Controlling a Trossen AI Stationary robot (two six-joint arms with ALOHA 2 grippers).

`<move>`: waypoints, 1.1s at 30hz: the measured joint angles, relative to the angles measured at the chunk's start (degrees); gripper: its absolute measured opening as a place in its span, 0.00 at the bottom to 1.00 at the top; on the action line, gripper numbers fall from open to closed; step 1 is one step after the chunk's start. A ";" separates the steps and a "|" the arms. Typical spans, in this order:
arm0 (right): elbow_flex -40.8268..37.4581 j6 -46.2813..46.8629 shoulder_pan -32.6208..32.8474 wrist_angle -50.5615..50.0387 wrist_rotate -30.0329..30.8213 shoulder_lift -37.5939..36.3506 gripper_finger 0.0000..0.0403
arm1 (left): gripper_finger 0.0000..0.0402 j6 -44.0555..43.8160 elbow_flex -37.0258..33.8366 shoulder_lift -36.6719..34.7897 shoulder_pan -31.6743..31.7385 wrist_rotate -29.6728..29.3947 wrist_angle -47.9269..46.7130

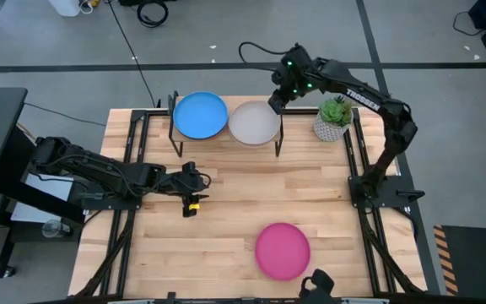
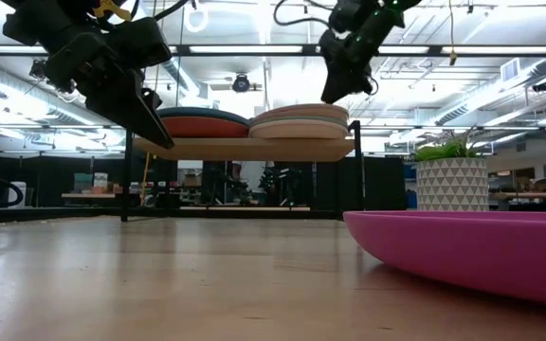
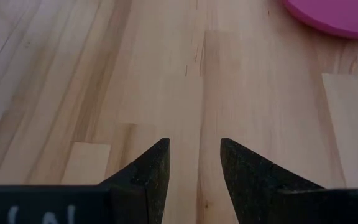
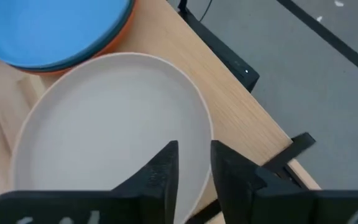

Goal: Place and stack plates onto a shelf
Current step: Stack the pink plate on top of the blue plate on the shelf

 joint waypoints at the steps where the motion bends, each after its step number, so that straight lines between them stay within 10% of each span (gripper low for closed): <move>1: 0.00 0.01 0.21 -0.38 -0.04 -0.63 0.26 | 0.37 -0.04 0.00 0.00 0.00 0.00 0.02; 20: -18.86 -6.40 23.09 7.30 16.04 -14.08 0.26 | 0.37 0.08 0.00 0.00 0.11 -0.66 0.13; 33: -29.16 -6.23 24.28 13.68 27.71 -16.17 0.25 | 0.37 1.76 0.00 -0.02 0.10 -0.66 4.38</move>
